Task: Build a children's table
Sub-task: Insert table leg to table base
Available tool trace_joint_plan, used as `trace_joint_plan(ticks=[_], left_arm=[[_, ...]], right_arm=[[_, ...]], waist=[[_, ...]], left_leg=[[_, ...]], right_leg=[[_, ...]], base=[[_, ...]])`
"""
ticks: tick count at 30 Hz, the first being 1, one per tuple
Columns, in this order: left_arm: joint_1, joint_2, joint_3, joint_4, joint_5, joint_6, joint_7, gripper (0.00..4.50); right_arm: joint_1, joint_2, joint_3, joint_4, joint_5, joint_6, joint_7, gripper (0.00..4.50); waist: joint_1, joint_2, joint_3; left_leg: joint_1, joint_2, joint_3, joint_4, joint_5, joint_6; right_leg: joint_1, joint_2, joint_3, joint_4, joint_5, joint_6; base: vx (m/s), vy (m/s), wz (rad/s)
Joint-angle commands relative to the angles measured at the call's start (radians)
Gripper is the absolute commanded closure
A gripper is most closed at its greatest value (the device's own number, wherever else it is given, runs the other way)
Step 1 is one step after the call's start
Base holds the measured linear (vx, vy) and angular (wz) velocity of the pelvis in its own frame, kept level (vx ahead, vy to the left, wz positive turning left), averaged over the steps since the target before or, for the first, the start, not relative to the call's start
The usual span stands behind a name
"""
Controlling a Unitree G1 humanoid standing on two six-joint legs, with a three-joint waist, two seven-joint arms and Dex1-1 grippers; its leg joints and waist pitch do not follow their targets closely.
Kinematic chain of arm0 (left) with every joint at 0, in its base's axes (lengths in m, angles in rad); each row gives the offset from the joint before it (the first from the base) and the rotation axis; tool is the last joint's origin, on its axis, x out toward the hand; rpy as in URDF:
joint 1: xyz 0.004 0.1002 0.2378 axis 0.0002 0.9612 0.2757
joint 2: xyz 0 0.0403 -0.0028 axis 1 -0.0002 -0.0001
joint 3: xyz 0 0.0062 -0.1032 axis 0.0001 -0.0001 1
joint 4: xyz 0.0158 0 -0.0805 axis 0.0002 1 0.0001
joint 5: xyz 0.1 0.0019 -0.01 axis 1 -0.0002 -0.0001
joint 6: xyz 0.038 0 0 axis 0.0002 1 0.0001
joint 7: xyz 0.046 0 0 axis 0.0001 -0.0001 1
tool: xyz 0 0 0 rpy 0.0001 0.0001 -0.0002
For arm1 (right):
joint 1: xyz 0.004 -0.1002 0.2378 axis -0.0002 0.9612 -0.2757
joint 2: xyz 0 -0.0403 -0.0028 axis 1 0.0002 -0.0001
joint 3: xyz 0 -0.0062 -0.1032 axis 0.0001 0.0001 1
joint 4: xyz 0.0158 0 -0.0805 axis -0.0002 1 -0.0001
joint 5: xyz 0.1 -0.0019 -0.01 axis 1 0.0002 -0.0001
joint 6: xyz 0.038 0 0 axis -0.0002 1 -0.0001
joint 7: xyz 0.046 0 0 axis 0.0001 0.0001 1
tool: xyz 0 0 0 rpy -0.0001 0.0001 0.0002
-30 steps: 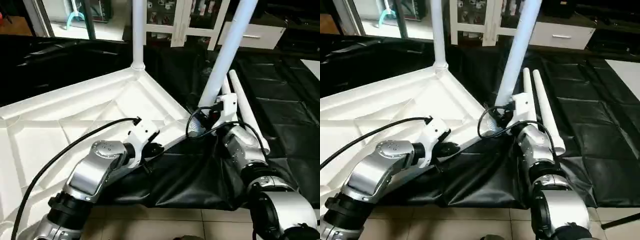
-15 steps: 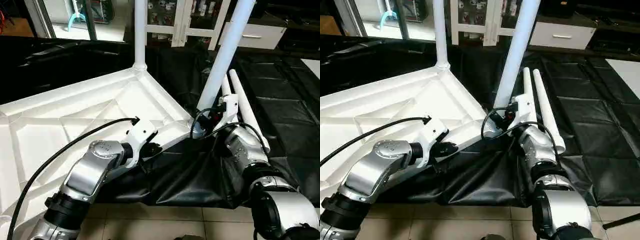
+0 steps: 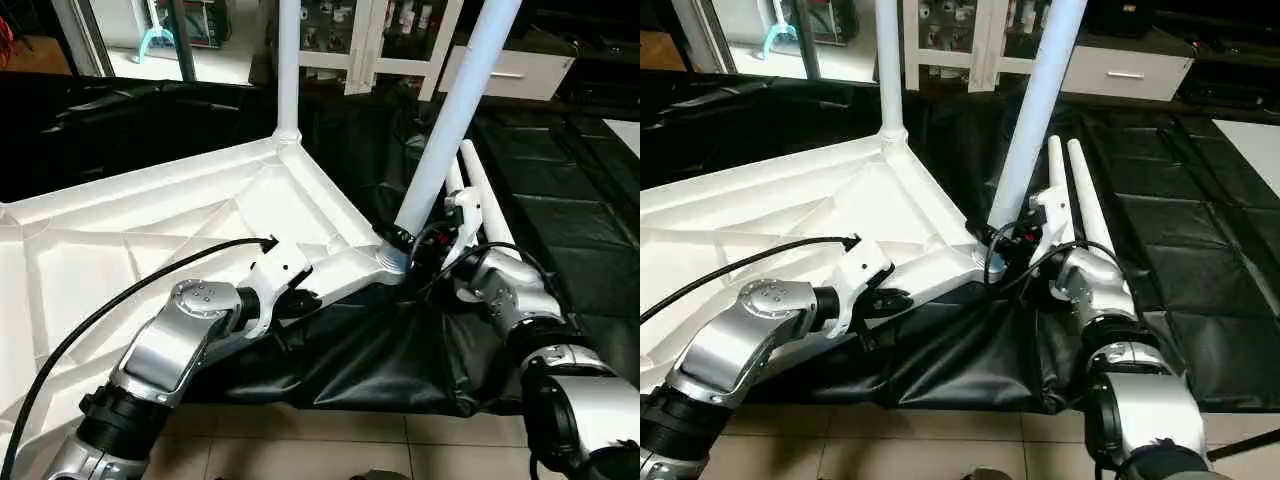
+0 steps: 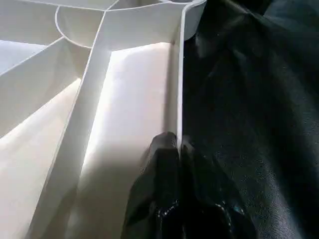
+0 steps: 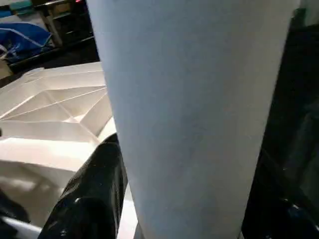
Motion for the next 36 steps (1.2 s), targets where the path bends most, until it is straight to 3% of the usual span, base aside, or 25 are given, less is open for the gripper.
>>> trace_joint_plan(ticks=[1,9,15,17,22,23,24,28,36], left_arm=[[-0.005,-0.009,-0.019,-0.007,-0.007,-0.02,0.001,4.5],[-0.008,0.0,-0.019,0.001,-0.009,-0.025,-0.006,4.5],[-0.012,0.003,-0.021,0.007,-0.01,-0.03,-0.006,4.5],[-0.013,0.003,-0.021,0.008,-0.01,-0.031,-0.006,4.5],[-0.013,0.005,-0.021,0.009,-0.01,-0.035,-0.006,4.5],[-0.013,0.005,-0.021,0.009,-0.01,-0.036,-0.006,4.5],[-0.013,0.006,-0.022,0.01,-0.01,-0.037,-0.006,4.5],[-0.013,0.006,-0.022,0.011,-0.011,-0.039,-0.005,4.5],[-0.012,0.01,-0.025,0.009,-0.013,-0.041,-0.011,4.5]], right_arm=[[-0.007,0.014,0.031,-0.001,-0.017,0.03,0.066,1.73],[-0.009,-0.025,0.017,-0.019,-0.01,0.032,0.083,1.73],[-0.014,-0.038,-0.001,-0.023,0.009,0.067,0.112,1.73],[-0.014,-0.039,0.005,-0.027,0.002,0.06,0.112,1.73],[-0.016,-0.044,0.01,-0.033,-0.009,0.034,0.095,1.73],[-0.019,-0.046,0.005,-0.032,-0.004,0.043,0.1,1.73],[-0.021,-0.049,-0.001,-0.032,0.002,0.048,0.103,1.4],[-0.02,-0.056,0.007,-0.033,-0.022,0.018,0.077,1.13],[-0.017,-0.074,0.022,-0.032,-0.038,0.008,0.109,1.13]], waist=[[0.003,0.003,-0.059],[0.005,0.005,-0.06],[0.009,0.004,-0.067],[0.011,0.004,-0.066],[0.013,0.005,-0.064],[0.013,0.005,-0.065],[0.013,0.005,-0.066],[0.013,0.004,-0.065],[0.013,0.004,-0.067]], left_leg=[[0.009,0.037,-0.011,-0.053,0.075,0.202],[0.009,0.037,-0.011,-0.052,0.073,0.197],[0.004,0.035,-0.012,-0.041,0.152,0.241],[0.004,0.036,-0.012,-0.041,0.143,0.244],[0.005,0.038,-0.011,-0.043,0.109,0.22],[0.005,0.037,-0.012,-0.042,0.113,0.219],[0.005,0.037,-0.012,-0.042,0.116,0.219],[0.004,0.036,-0.011,-0.041,0.122,0.225],[0.003,0.036,-0.012,-0.039,0.118,0.222]], right_leg=[[0.051,-0.056,0.035,-0.042,0.113,-0.339],[0.051,-0.057,0.035,-0.041,0.11,-0.341],[0.05,-0.054,0.034,-0.027,0.218,-0.356],[0.049,-0.055,0.033,-0.028,0.2,-0.356],[0.047,-0.055,0.033,-0.031,0.149,-0.35],[0.048,-0.054,0.033,-0.03,0.156,-0.35],[0.048,-0.055,0.033,-0.03,0.161,-0.35],[0.048,-0.054,0.033,-0.029,0.173,-0.35],[0.049,-0.054,0.033,-0.028,0.175,-0.351]], base=[[0.0,0.0,0.0],[0.0,0.0,0.0],[0.0,0.0,0.0],[0.0,0.0,0.0],[0.0,0.0,0.0],[0.0,0.0,0.0],[0.0,0.0,0.0],[0.0,0.0,0.0],[0.0,0.0,0.0]])
